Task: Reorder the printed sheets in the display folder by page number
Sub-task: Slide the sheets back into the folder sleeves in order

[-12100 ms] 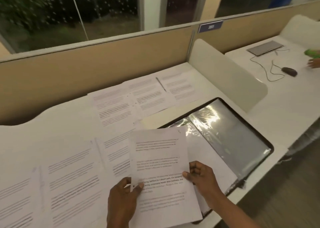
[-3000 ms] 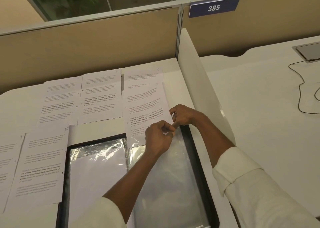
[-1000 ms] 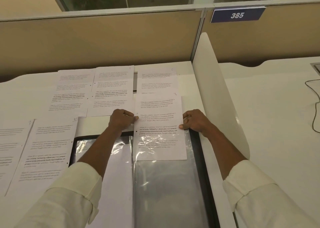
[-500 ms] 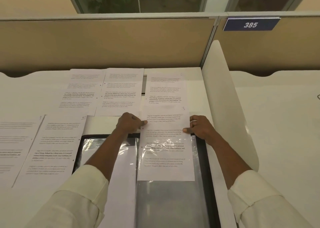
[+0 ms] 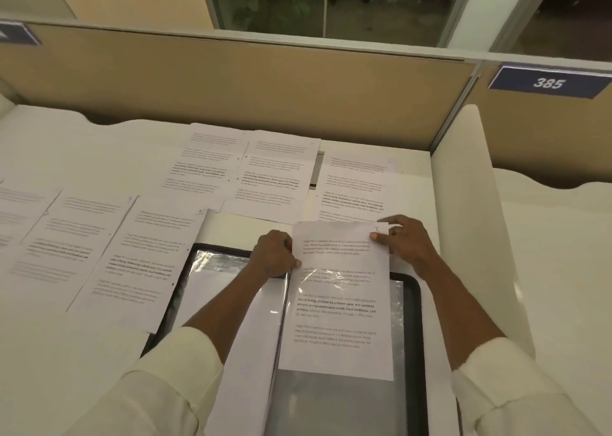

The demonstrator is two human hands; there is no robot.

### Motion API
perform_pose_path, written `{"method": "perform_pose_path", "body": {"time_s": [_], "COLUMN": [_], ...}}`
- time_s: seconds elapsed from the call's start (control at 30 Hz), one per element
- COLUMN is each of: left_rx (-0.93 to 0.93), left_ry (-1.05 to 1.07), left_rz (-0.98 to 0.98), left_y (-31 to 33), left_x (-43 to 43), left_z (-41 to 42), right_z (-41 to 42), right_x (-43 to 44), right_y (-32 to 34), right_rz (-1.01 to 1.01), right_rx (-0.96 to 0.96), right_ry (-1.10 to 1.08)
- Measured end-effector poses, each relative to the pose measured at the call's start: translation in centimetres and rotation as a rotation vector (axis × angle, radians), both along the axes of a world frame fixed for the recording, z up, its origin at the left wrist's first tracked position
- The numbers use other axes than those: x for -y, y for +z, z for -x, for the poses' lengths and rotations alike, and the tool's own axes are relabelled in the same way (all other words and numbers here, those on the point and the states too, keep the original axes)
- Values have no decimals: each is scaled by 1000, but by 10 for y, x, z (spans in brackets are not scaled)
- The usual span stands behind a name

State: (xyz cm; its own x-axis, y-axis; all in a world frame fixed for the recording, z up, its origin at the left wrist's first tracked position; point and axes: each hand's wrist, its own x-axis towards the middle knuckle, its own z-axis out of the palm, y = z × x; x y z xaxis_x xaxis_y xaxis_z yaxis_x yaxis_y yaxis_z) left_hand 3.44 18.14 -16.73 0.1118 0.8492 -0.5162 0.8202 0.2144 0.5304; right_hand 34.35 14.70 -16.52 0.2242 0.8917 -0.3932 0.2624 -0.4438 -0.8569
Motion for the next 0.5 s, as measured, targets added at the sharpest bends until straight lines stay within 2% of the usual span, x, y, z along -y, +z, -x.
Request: {"method": "perform_pose_path", "body": {"time_s": [0.13, 0.27, 0.5], "left_rx": [35, -85, -184], "left_ry": [93, -26, -125], "left_rz": [-149, -358, -505], "left_y": [4, 10, -16], "left_x": [26, 80, 214], "left_z": [2, 5, 37], "right_z": [9, 21, 56], "right_x": [-44, -83, -101], "right_y": [16, 27, 16], "right_rz": [50, 133, 126], "right_rx": [262, 513, 528], "right_ry": [432, 774, 976]}}
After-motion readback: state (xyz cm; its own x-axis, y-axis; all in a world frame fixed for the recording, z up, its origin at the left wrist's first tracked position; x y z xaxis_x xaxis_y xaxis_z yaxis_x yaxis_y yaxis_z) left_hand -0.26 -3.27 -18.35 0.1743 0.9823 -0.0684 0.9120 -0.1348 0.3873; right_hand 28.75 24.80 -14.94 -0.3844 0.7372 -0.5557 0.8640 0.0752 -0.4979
